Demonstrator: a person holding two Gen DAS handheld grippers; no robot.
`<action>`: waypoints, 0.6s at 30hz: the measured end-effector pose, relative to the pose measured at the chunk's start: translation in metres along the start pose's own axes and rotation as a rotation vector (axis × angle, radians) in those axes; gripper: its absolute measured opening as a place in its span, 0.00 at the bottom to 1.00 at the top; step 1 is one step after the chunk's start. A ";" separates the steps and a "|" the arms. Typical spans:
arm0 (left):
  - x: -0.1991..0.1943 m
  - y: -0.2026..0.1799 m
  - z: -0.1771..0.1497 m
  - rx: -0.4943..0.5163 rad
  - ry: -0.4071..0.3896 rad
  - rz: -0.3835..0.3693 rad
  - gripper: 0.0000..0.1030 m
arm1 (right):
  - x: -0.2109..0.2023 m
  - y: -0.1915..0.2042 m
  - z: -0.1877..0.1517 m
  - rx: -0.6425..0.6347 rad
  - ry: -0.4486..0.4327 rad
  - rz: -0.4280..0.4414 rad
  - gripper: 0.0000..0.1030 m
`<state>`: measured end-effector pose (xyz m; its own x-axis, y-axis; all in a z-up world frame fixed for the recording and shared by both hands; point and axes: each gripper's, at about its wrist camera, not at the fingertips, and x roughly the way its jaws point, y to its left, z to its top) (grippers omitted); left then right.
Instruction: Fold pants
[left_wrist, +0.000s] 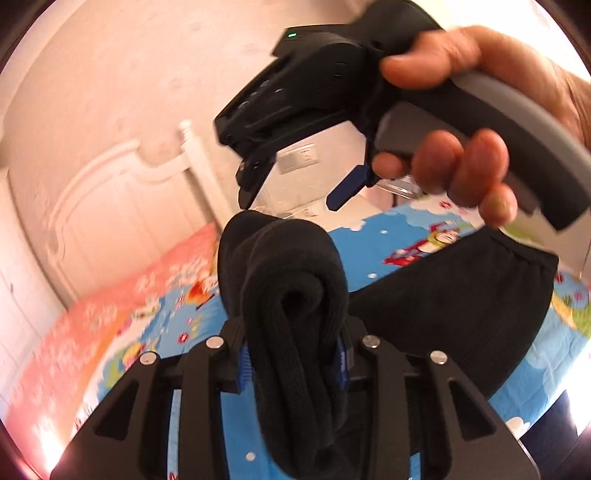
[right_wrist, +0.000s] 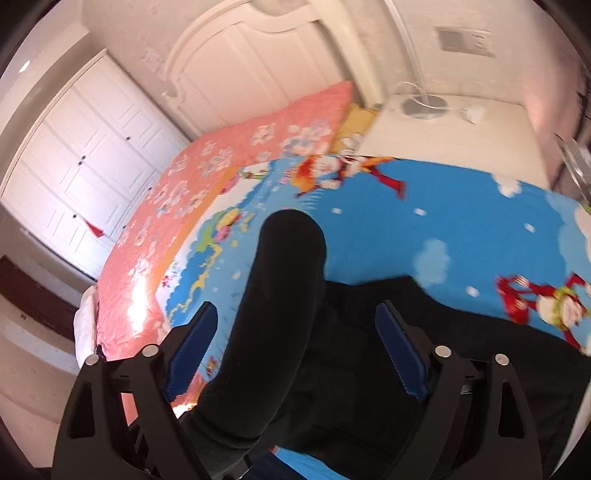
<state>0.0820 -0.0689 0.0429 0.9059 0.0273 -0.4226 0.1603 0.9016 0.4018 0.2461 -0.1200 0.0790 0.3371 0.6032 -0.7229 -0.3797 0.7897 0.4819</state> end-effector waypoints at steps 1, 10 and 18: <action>0.003 -0.012 0.003 0.032 -0.009 0.002 0.32 | -0.010 -0.017 -0.003 0.027 -0.010 -0.005 0.84; 0.026 -0.164 0.015 0.346 -0.070 -0.044 0.32 | -0.051 -0.150 -0.045 0.210 -0.019 0.011 0.81; 0.042 -0.243 -0.045 0.563 -0.155 0.009 0.60 | -0.035 -0.217 -0.098 0.249 0.024 -0.151 0.70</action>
<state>0.0639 -0.2678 -0.1090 0.9483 -0.0674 -0.3102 0.2973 0.5318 0.7930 0.2319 -0.3232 -0.0490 0.3517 0.4761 -0.8060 -0.1027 0.8754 0.4723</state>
